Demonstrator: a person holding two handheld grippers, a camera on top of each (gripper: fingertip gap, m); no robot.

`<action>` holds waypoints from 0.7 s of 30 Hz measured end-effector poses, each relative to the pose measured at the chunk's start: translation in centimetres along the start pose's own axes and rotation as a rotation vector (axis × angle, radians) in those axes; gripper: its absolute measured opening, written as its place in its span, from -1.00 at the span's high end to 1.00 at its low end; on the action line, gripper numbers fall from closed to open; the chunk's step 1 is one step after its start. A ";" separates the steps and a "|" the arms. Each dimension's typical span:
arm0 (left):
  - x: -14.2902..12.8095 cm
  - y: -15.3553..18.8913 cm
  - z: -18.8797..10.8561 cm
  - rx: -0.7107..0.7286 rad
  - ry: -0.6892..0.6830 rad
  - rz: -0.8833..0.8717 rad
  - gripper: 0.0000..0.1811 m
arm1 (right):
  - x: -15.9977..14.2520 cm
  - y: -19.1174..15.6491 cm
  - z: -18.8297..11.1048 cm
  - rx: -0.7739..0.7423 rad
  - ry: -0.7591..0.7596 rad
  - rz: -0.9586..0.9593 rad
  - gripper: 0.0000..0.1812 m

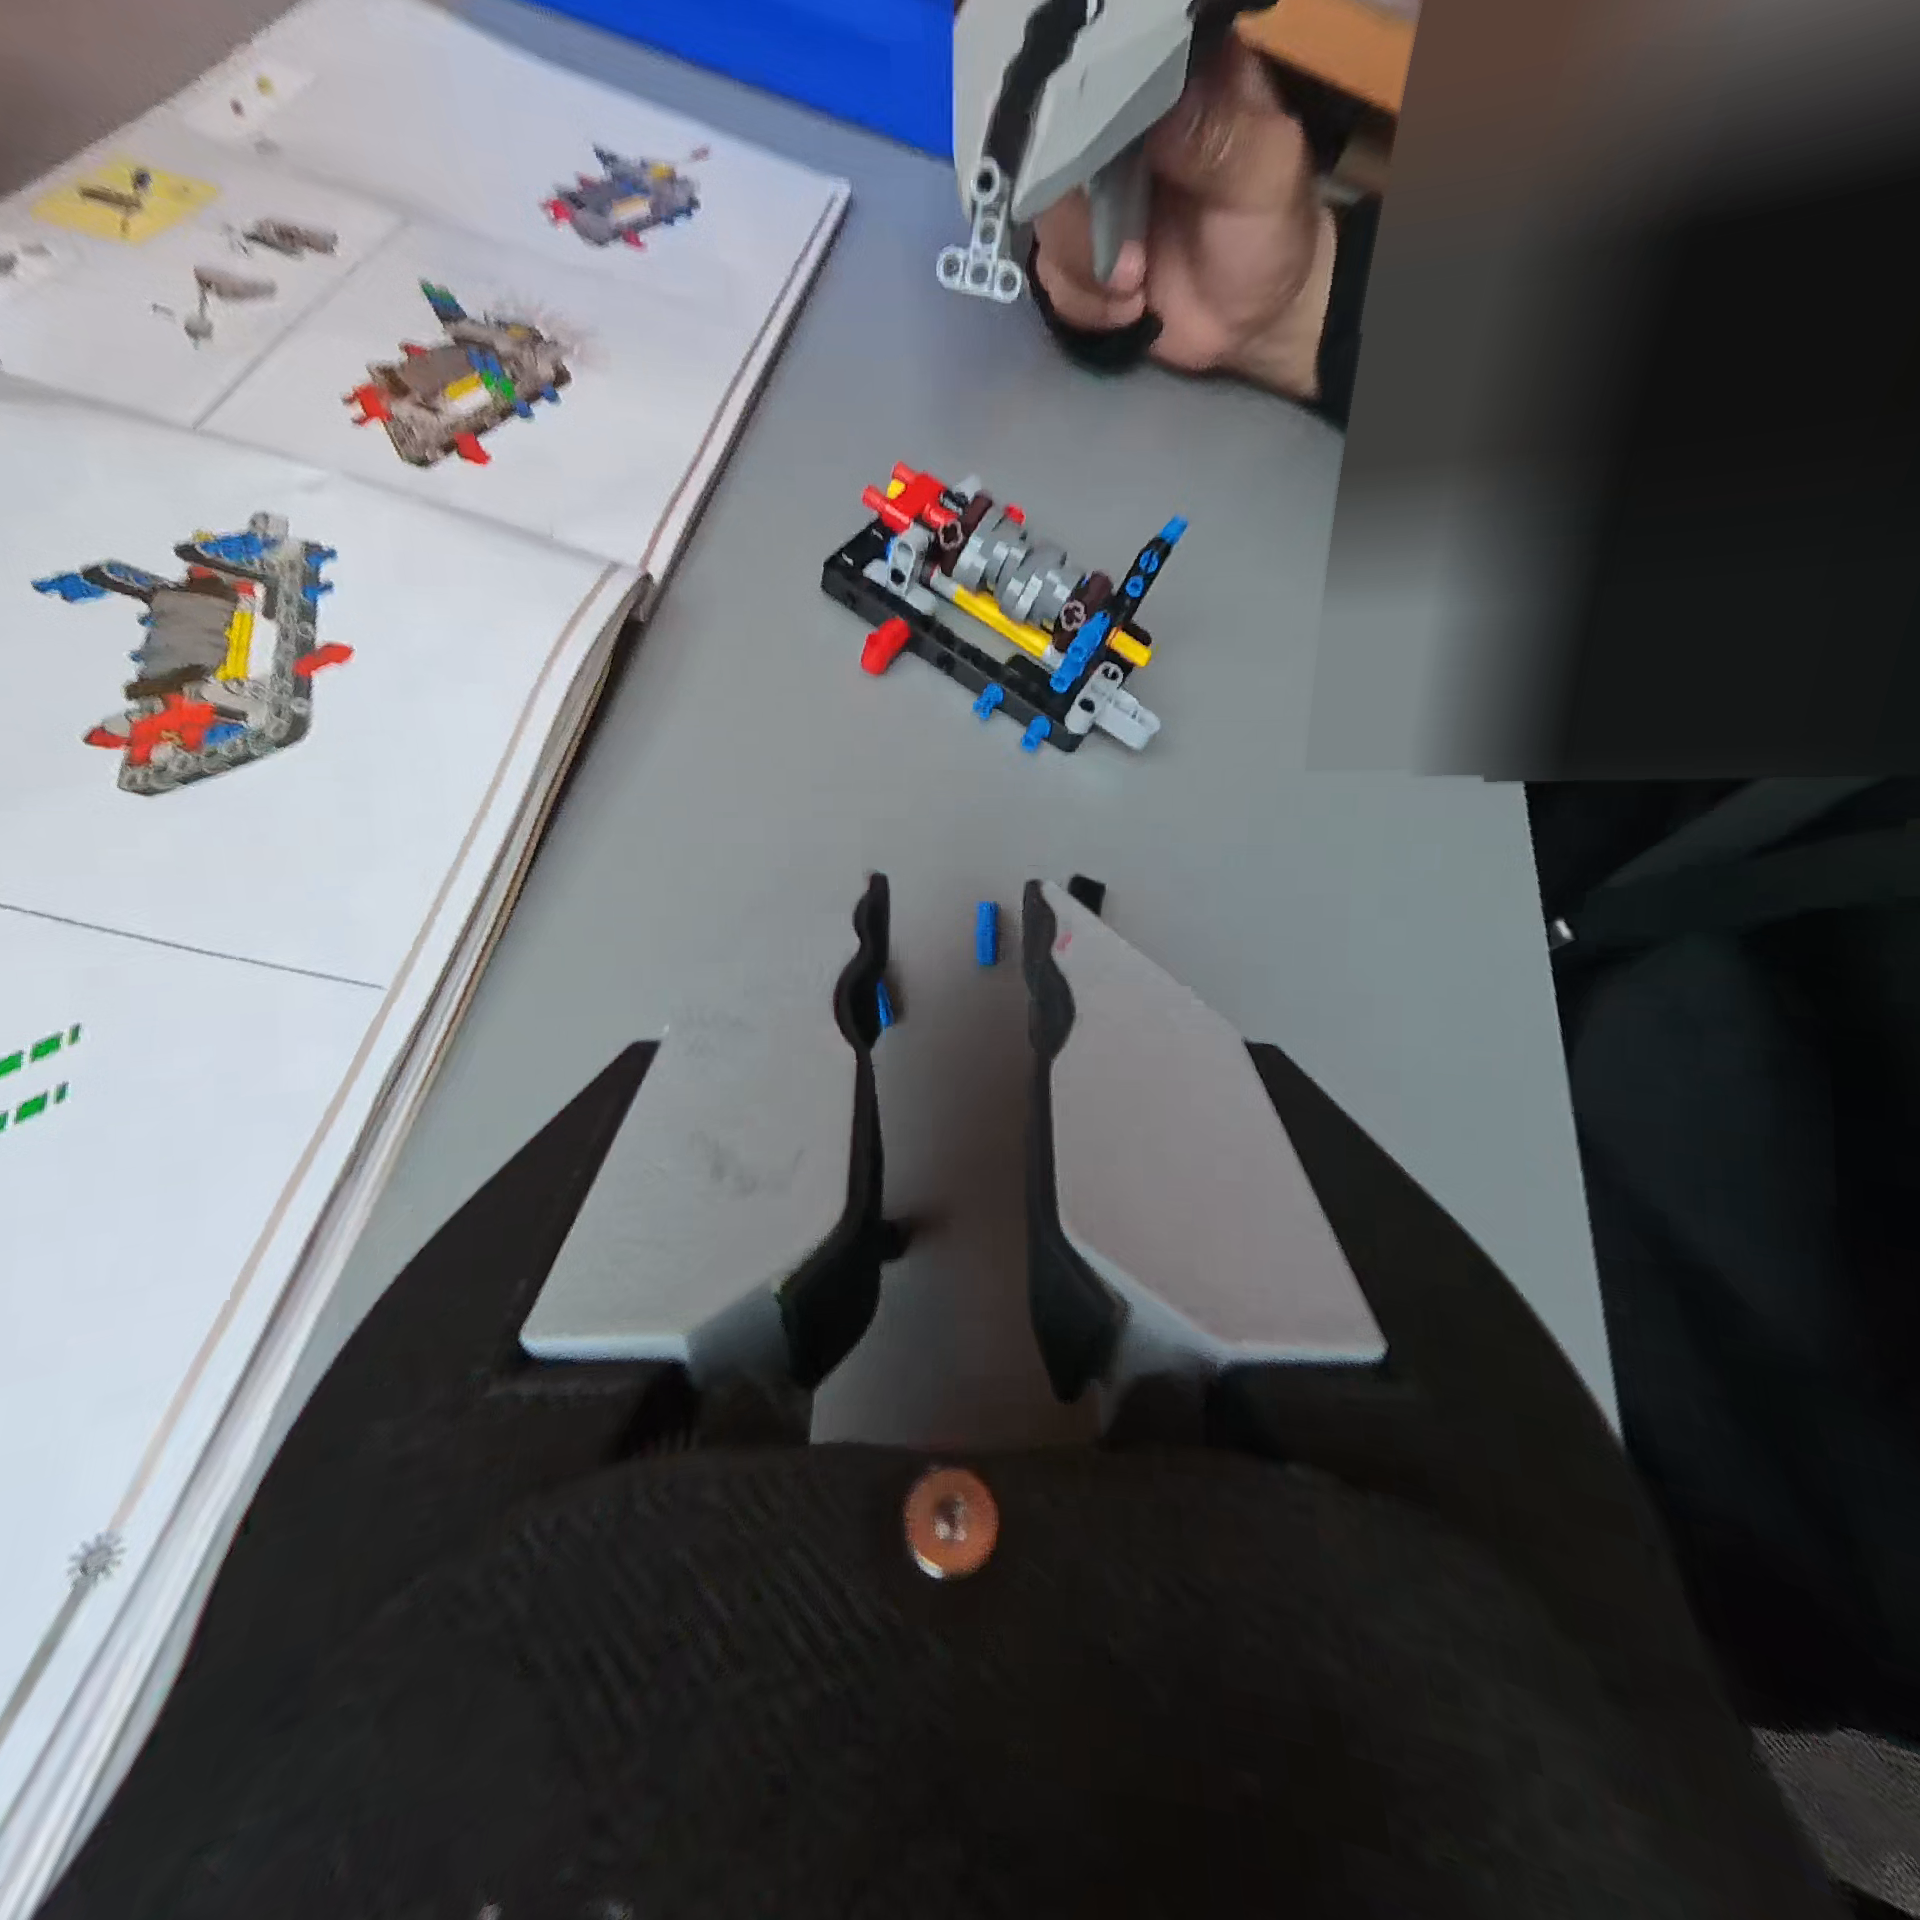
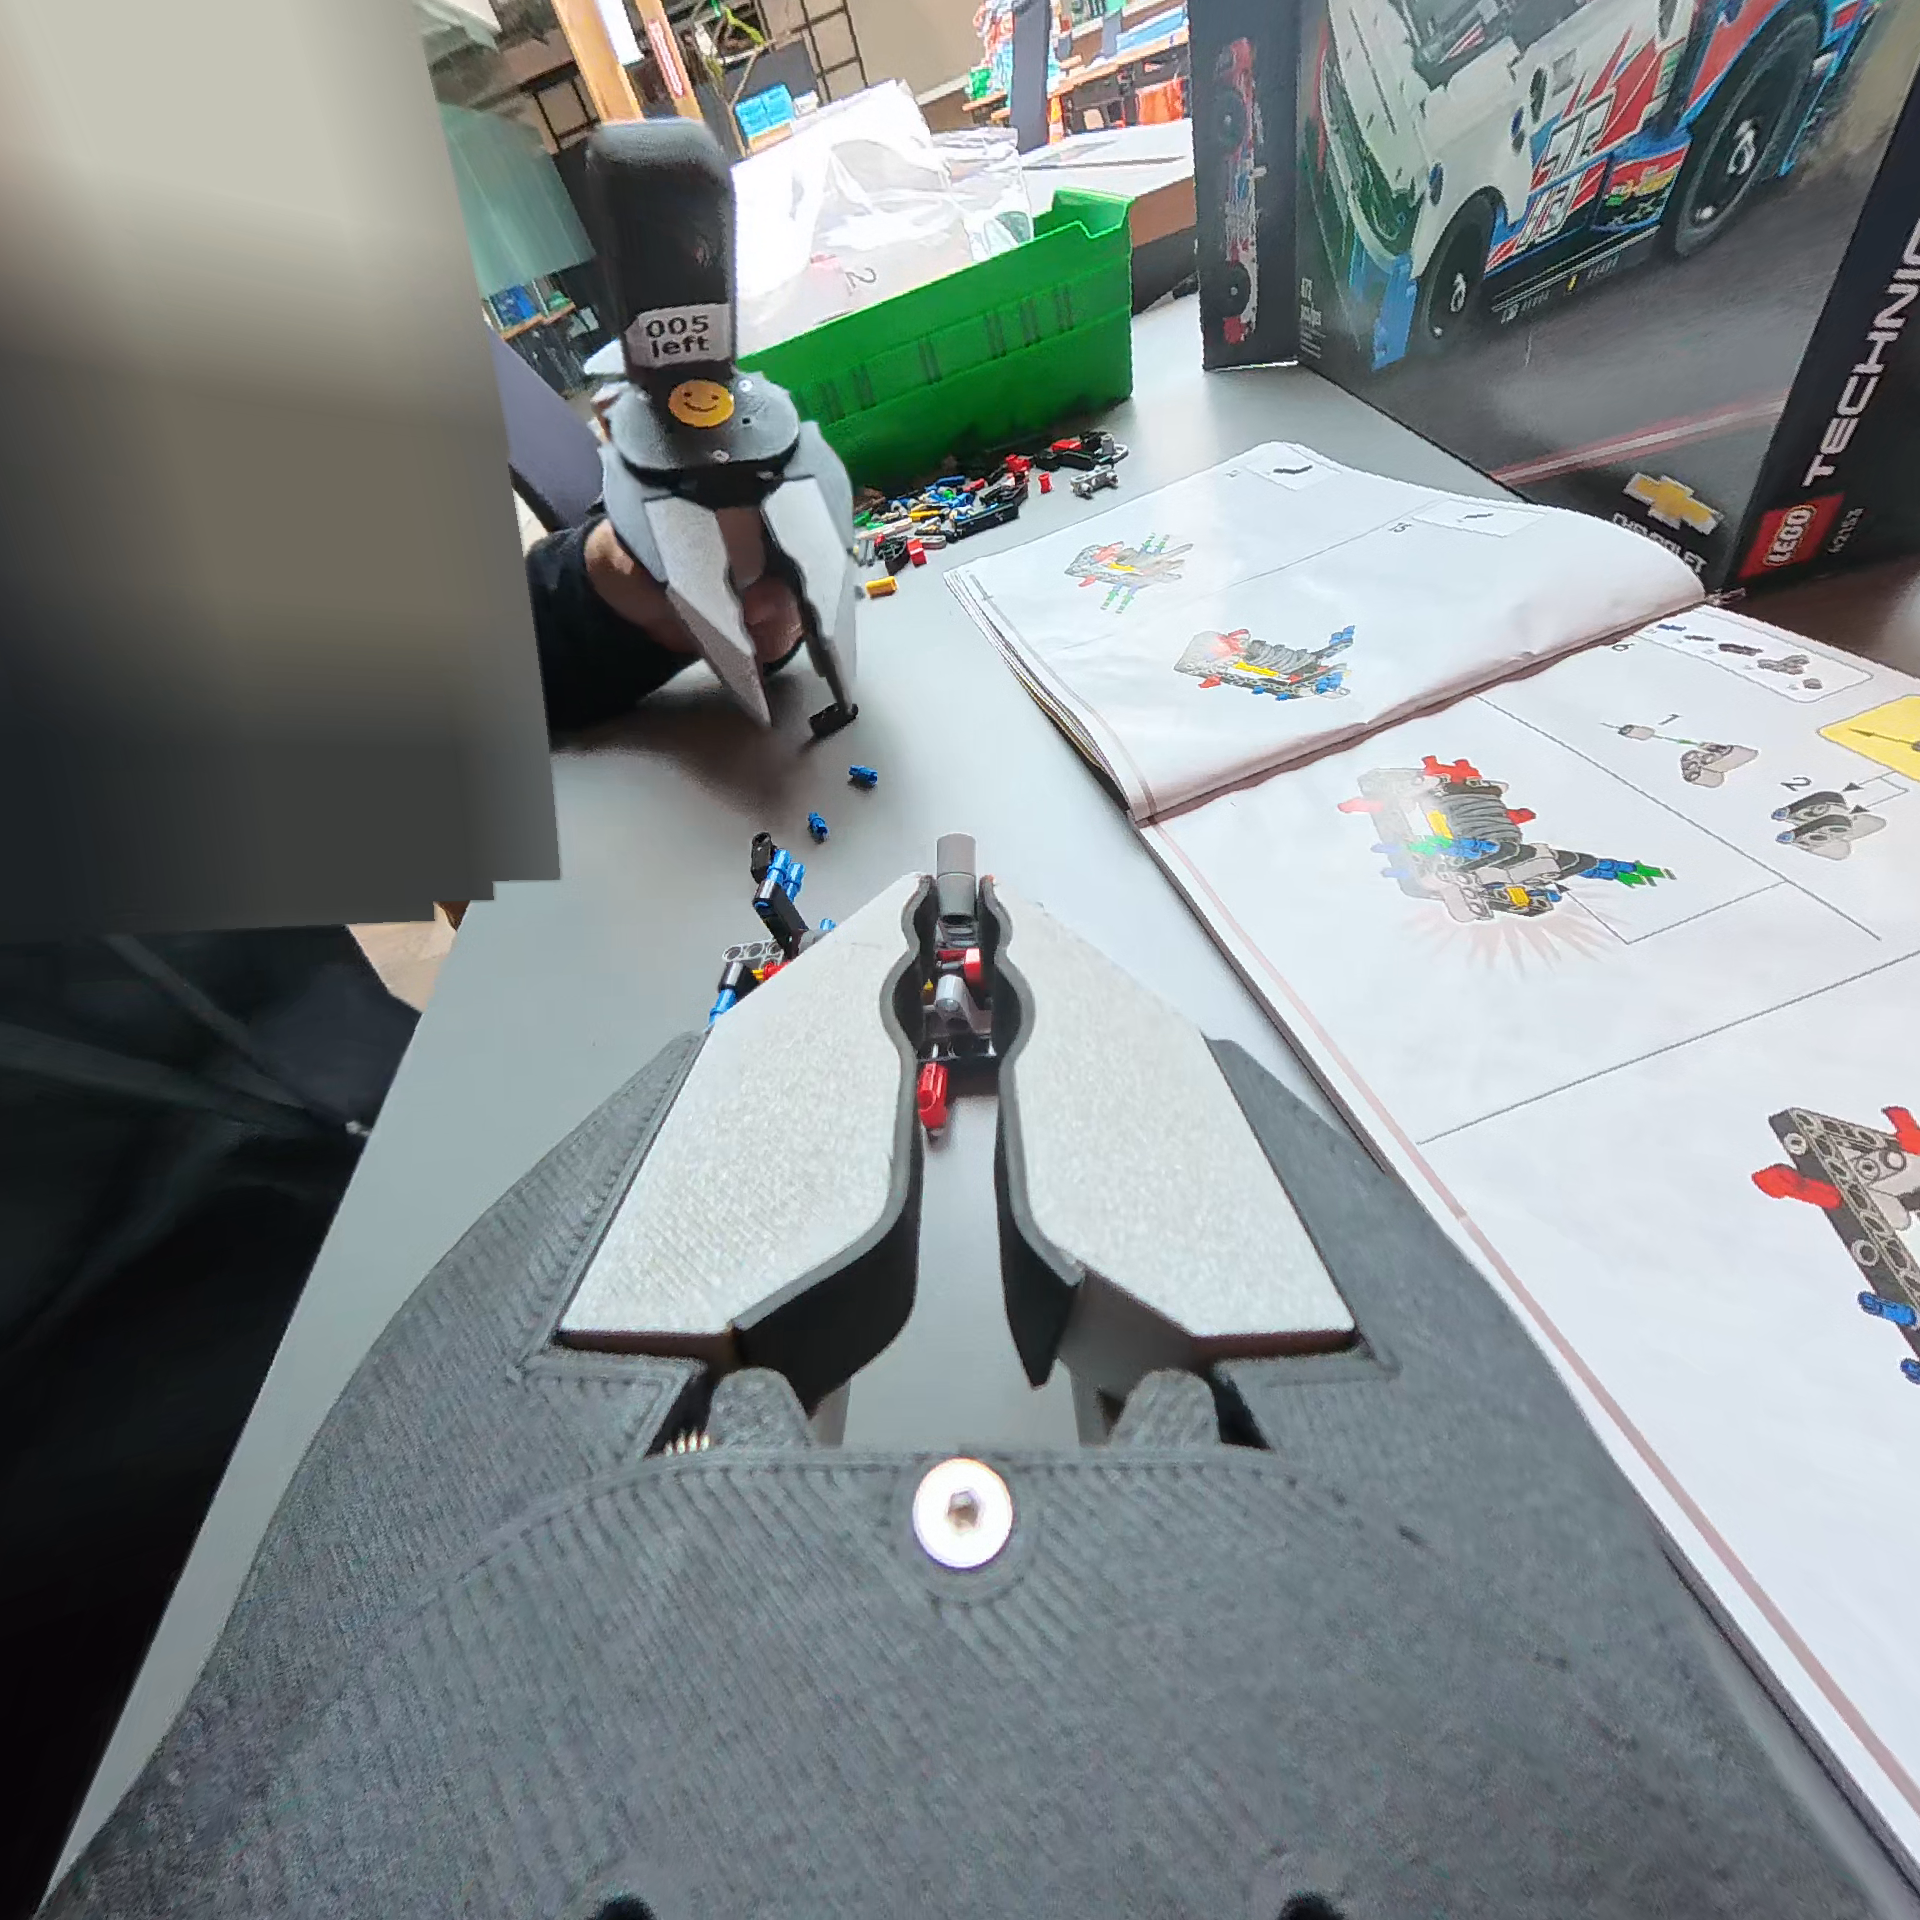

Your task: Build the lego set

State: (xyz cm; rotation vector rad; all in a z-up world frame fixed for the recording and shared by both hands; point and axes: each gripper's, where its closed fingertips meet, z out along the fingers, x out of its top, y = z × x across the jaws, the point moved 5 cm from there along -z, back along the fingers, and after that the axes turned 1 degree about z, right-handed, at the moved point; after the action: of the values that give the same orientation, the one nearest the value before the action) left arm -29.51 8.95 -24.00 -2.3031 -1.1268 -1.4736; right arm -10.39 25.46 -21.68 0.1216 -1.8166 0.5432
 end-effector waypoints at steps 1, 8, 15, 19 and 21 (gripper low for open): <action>-0.2 0.4 0.2 0.008 -0.023 -0.001 0.76 | 0.0 -0.1 0.0 0.000 0.004 0.001 0.97; -2.1 1.6 2.0 0.113 -0.242 0.045 0.85 | 0.4 -0.7 0.3 0.025 0.025 0.004 0.96; -1.7 1.5 3.2 0.130 -0.297 0.057 0.96 | -0.2 -2.3 1.3 0.086 -0.025 -0.012 0.96; -1.7 1.4 3.2 0.121 -0.292 0.042 0.98 | -0.4 -3.8 2.0 0.110 -0.063 -0.051 0.96; -1.6 1.4 3.1 0.135 -0.301 0.022 0.98 | -0.5 -5.1 2.5 0.139 -0.069 -0.060 0.96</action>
State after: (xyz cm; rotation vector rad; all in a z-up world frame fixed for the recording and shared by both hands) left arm -26.78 8.80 -26.57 -2.4874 -1.2273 -1.0296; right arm -10.65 19.80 -21.09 0.2918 -1.8354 0.6288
